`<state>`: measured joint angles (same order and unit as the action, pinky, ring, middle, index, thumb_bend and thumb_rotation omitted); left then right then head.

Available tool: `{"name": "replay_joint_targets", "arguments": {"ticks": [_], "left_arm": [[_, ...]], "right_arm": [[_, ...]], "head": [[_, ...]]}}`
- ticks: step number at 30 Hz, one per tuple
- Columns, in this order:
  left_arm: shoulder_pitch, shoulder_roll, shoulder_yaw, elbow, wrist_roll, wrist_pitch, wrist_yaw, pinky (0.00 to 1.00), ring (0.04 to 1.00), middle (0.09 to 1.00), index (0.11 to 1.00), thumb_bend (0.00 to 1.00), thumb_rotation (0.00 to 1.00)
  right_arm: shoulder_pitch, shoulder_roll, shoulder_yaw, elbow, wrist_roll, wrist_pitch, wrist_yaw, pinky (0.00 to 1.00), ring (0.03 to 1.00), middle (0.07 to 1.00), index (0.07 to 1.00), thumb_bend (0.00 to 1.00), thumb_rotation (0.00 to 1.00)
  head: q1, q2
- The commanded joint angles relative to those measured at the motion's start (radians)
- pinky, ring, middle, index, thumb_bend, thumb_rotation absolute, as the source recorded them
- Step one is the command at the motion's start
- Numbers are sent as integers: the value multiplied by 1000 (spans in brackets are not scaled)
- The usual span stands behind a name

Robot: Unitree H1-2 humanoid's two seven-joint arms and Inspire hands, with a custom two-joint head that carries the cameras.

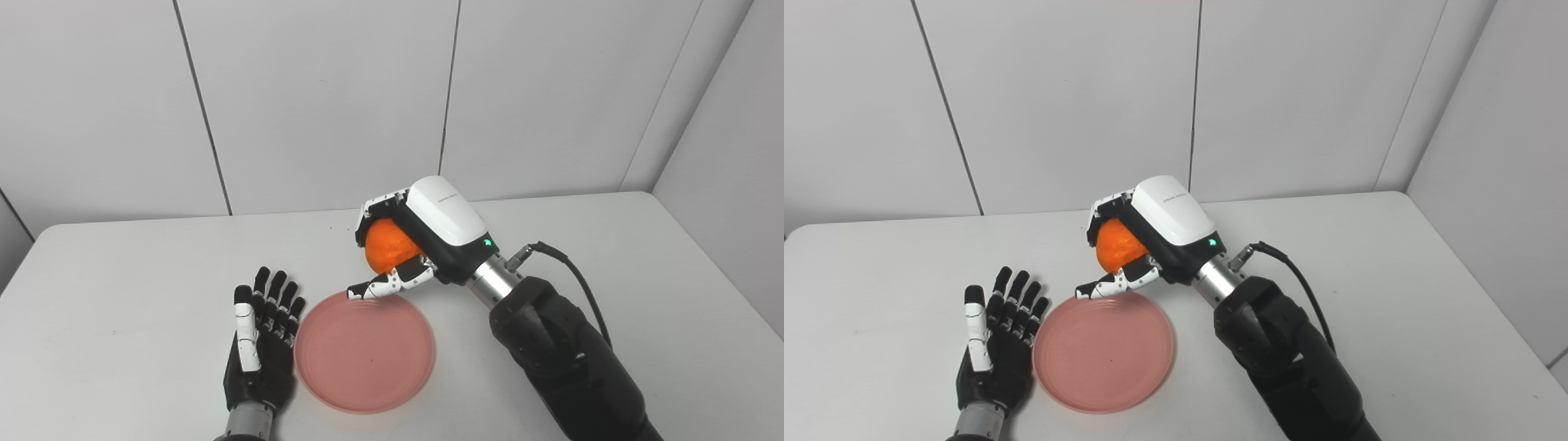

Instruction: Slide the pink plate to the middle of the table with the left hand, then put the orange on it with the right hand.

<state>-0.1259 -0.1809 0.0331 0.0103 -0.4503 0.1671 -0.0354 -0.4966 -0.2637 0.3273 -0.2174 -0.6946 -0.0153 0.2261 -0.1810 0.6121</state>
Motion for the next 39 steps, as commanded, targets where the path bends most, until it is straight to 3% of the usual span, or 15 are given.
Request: {"name": "replay_joint_targets", "arguments": {"ticks": [1,9,17,24,39], "left_arm": [[70,-56,1,44,11,76,59,989,979,978,1000,868,782],[70,-54,-6,46,15,74,62,989,983,976,1000,872,788],[67,-54,-5,56,9,67,57,984,998,992,1000,866,798],[63,-55,-3,64,-3,61,50,1000,1000,1000,1000,850,788],[59,-53,-4,64,-2,66,51,1000,1000,1000,1000,849,790]], "right_arm": [[-21,8,20,-5,-15,-48,3,177,228,295,342,589,331],[-11,17,133,120,-82,-77,16,186,246,321,388,560,417],[-9,78,145,233,-32,-40,55,201,255,326,385,550,427],[-28,90,167,291,-51,-70,65,212,262,325,388,562,387],[-37,69,183,269,-69,-63,90,201,256,317,385,571,415]], "head": [[1,0],[-1,8],[-4,10],[-12,13],[-15,19]]}}
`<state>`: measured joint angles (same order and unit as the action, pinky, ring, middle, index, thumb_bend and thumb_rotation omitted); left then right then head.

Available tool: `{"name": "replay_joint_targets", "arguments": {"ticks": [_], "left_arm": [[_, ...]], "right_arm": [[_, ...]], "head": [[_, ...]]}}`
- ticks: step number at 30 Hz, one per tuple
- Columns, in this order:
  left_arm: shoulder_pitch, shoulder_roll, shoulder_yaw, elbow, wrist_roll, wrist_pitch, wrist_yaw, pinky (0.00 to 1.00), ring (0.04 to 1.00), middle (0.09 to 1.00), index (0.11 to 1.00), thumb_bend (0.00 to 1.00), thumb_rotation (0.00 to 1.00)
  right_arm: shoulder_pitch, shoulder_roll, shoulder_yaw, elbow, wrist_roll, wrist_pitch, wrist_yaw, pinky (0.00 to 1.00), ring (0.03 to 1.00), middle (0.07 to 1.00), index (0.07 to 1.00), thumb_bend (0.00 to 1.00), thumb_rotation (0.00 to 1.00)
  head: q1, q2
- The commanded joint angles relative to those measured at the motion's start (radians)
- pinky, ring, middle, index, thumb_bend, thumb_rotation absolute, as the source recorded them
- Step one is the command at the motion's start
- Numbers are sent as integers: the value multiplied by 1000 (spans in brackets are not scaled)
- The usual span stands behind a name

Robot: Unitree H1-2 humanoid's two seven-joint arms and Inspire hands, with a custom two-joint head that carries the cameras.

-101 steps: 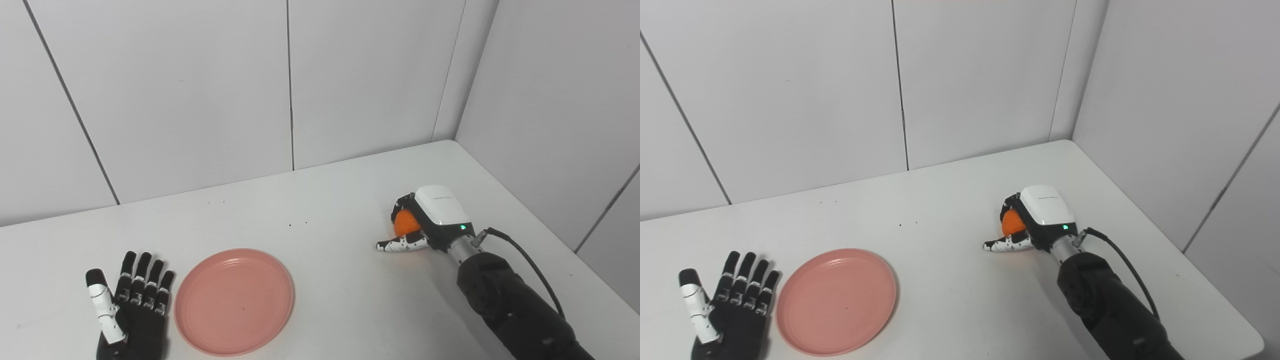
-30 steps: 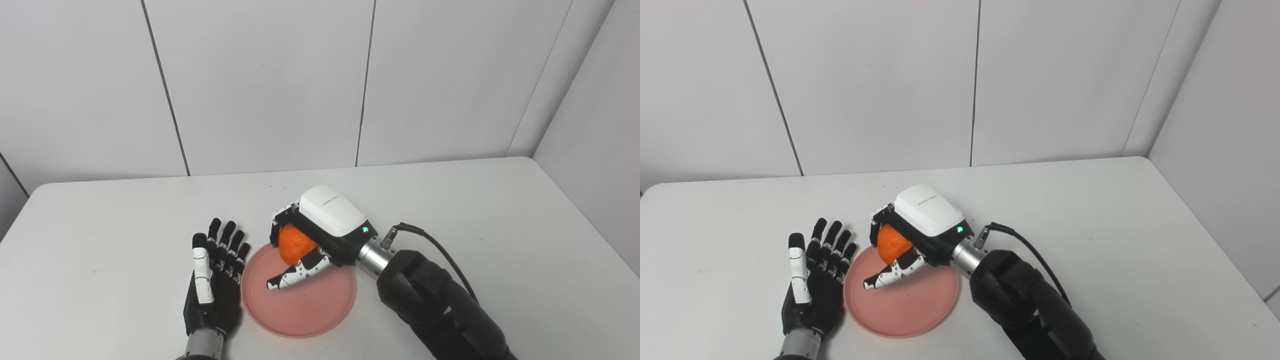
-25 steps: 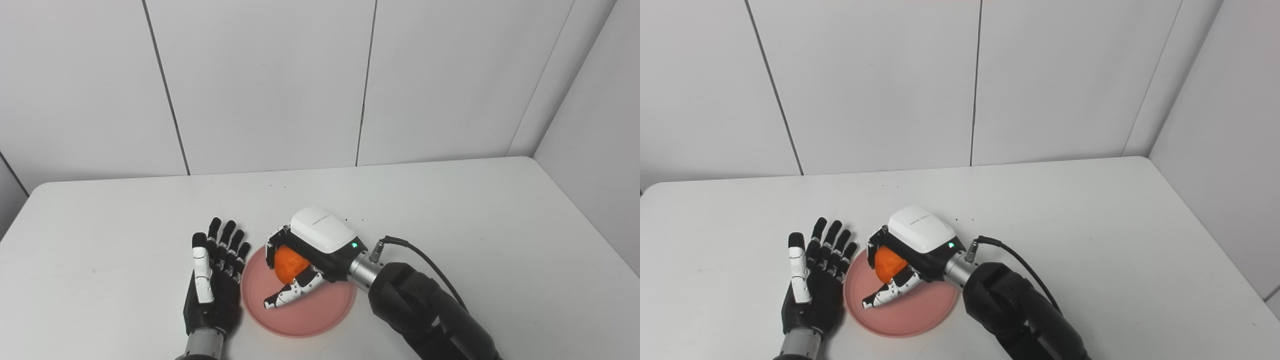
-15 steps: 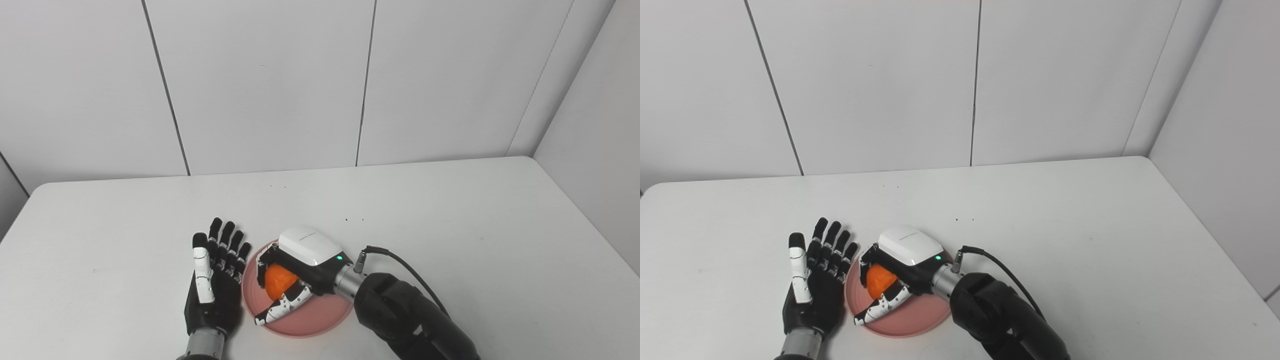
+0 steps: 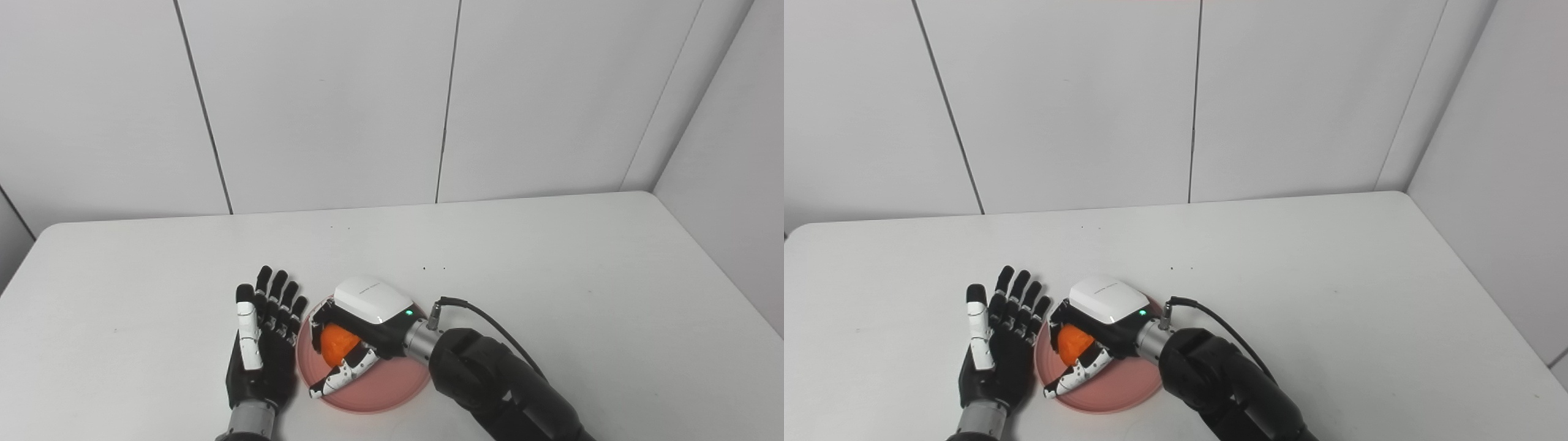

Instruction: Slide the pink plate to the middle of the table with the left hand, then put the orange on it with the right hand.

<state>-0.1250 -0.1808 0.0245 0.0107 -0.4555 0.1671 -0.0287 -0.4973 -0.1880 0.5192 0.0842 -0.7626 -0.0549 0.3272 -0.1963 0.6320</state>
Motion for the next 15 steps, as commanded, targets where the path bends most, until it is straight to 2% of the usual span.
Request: {"name": "replay_joint_targets", "arguments": {"ticks": [1,3,5,6,7,9,11,12,15], "left_arm": [[59,-53,5,64,2,65,44,1000,1000,1000,1000,849,790],[59,-54,5,64,5,65,48,1000,1000,1000,1000,849,787],[58,-55,6,65,9,65,53,994,1000,1000,1000,853,783],[57,-56,7,65,9,66,55,995,1000,994,1000,856,772],[57,-56,7,64,10,66,56,995,1000,993,1000,856,771],[58,-54,4,62,13,66,55,999,1000,985,1000,855,769],[58,-53,3,63,15,64,52,1000,1000,983,1000,853,771],[58,-53,2,64,14,64,51,1000,1000,988,1000,855,771],[57,-52,1,64,16,64,51,990,1000,993,1000,858,778]], "right_arm": [[-37,-9,-11,-35,3,-26,-9,208,263,323,391,574,422],[-39,-16,-14,-39,12,-35,-4,196,248,306,358,598,475],[-42,-26,-12,-45,14,-41,3,176,225,286,324,655,588],[-43,-31,-10,-48,10,-48,1,205,263,338,393,702,687],[-43,-38,-8,-54,3,-52,-1,209,269,346,402,707,697],[-40,-46,-7,-64,-1,-59,-6,321,383,447,483,776,826],[-38,-51,-9,-69,2,-68,-17,371,428,488,518,807,876],[-37,-54,-10,-70,3,-73,-23,422,470,528,581,859,939],[-37,-64,-17,-79,4,-83,-26,507,549,607,659,892,995]], "head": [[1,-1],[1,-1],[2,0],[2,0],[2,0],[2,0],[3,1],[3,1],[3,1]]}}
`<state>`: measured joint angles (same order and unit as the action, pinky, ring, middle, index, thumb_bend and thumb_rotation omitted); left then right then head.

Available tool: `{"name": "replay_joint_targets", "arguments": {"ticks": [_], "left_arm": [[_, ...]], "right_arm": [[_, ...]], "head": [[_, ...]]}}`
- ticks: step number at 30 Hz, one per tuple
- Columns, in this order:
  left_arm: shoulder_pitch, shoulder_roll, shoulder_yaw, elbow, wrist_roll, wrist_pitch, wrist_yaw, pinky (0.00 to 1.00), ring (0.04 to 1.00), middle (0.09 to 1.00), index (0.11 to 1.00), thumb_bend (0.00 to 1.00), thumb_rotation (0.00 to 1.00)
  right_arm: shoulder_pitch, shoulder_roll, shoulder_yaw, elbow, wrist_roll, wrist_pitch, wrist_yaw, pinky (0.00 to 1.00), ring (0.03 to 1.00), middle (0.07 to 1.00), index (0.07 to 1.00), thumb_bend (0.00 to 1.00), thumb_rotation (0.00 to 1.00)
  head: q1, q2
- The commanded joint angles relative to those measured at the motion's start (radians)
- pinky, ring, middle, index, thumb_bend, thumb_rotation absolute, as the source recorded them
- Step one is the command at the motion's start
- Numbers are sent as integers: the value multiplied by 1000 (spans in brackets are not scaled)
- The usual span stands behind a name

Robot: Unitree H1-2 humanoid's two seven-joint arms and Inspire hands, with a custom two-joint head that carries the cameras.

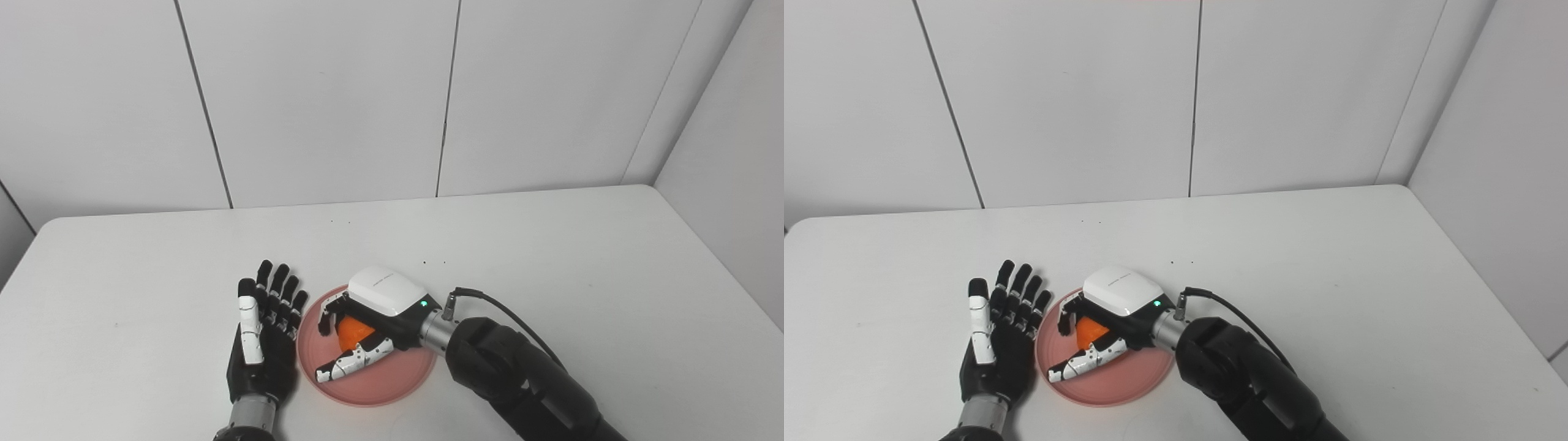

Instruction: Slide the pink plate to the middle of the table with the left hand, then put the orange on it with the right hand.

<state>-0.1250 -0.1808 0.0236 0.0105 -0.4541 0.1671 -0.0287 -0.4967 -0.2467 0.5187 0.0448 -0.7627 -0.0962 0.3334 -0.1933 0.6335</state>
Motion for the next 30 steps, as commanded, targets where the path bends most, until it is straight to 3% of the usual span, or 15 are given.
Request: {"name": "replay_joint_targets", "arguments": {"ticks": [1,6,12,20,27,30], "left_arm": [[57,-52,2,64,15,65,51,989,1000,994,1000,858,779],[57,-50,2,74,11,53,41,982,1000,1000,1000,856,787],[56,-49,3,78,10,53,42,979,1000,1000,1000,880,787],[56,-52,4,67,16,60,55,967,992,982,1000,872,800],[58,-44,4,55,19,67,56,974,992,984,1000,869,812],[56,-43,11,49,12,67,57,988,988,987,1000,870,809]], "right_arm": [[-37,-7,-20,-42,4,-45,-32,509,553,611,663,890,996],[-41,-6,-47,-60,28,-45,-26,538,590,640,690,878,1000],[-45,2,-79,-68,31,-70,-72,460,523,603,669,869,1000],[-51,18,-139,-125,29,-47,-126,448,517,597,661,857,1000],[-32,74,-237,-159,63,1,-187,514,588,648,676,841,1000],[-15,123,-315,-144,149,25,-231,571,649,690,684,869,1000]], "head": [[0,-1],[0,-2],[0,-2],[10,-1],[13,3],[13,5]]}}
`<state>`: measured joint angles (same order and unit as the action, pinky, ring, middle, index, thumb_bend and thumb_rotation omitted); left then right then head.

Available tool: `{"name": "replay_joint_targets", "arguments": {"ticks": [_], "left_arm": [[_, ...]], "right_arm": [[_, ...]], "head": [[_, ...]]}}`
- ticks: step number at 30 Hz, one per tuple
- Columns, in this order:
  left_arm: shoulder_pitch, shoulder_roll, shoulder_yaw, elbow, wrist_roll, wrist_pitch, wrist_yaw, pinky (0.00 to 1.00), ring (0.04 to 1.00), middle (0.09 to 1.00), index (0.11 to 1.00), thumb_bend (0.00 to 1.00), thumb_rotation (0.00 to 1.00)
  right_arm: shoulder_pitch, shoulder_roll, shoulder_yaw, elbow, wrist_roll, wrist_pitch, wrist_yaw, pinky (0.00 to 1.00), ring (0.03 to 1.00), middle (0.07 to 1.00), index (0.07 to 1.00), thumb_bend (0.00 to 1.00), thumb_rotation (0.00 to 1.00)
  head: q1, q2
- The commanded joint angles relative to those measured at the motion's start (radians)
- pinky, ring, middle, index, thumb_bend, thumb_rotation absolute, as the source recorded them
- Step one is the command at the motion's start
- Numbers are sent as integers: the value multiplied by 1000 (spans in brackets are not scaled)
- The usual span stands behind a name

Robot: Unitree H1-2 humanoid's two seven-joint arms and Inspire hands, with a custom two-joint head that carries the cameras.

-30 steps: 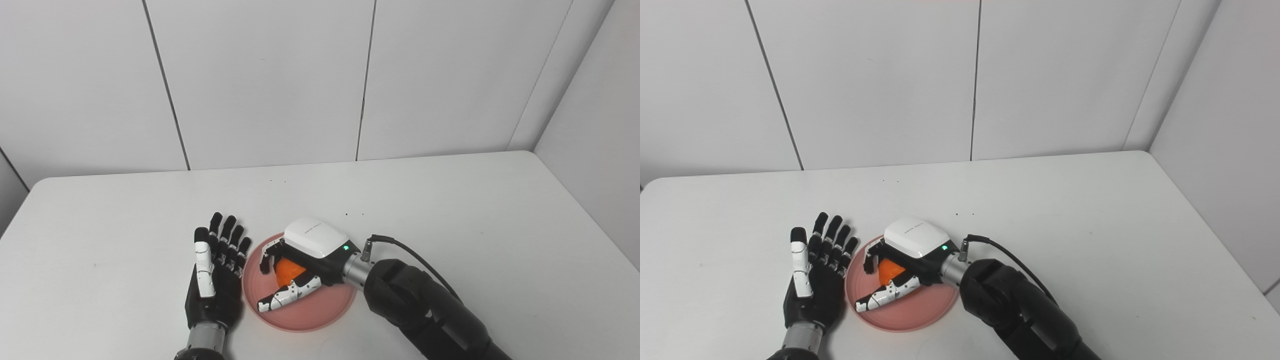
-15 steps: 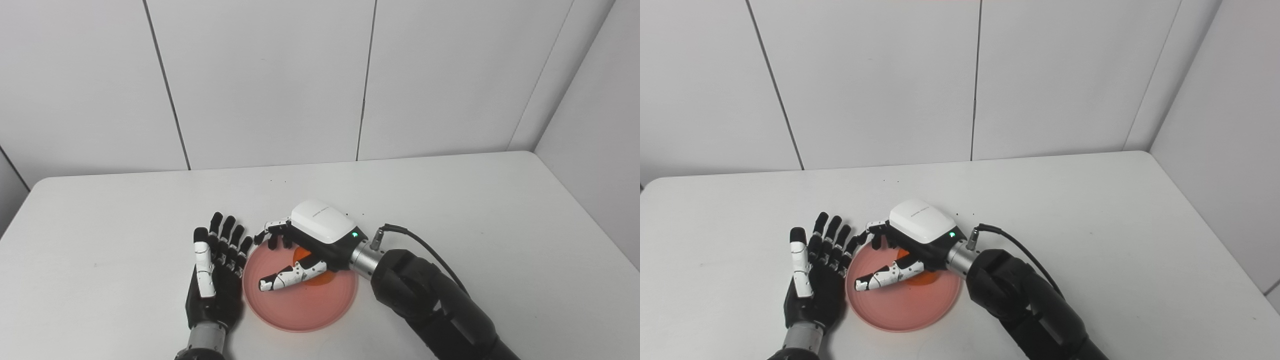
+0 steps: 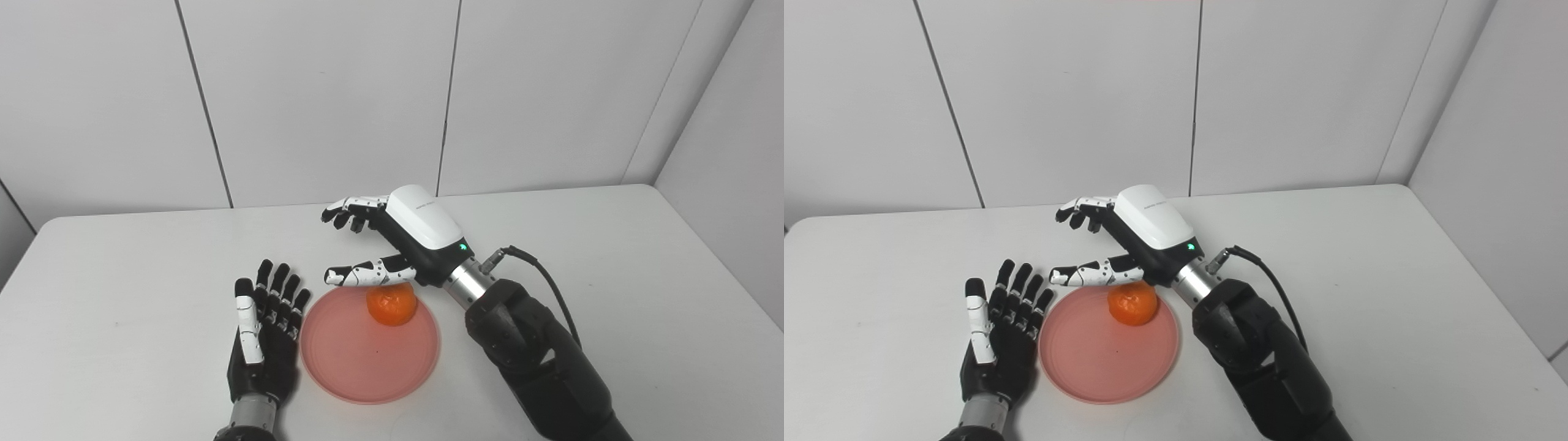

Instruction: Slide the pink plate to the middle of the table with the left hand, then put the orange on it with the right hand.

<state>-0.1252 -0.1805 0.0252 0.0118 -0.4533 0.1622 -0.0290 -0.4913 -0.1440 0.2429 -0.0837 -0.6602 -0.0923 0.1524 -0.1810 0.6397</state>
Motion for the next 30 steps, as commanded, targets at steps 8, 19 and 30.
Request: {"name": "replay_joint_targets", "arguments": {"ticks": [8,19,30], "left_arm": [[29,-14,22,60,66,-36,49,998,991,989,1000,865,840],[-40,103,10,156,367,-372,49,997,968,977,1000,944,828],[-66,157,-23,237,574,-459,123,995,999,1000,1000,852,874]], "right_arm": [[21,105,-221,81,347,46,-96,538,585,626,684,813,1000],[114,175,-333,140,612,85,-140,721,712,717,733,897,1000],[233,220,-351,266,726,30,-167,900,865,830,822,902,1000]], "head": [[5,0],[17,7],[25,13]]}}
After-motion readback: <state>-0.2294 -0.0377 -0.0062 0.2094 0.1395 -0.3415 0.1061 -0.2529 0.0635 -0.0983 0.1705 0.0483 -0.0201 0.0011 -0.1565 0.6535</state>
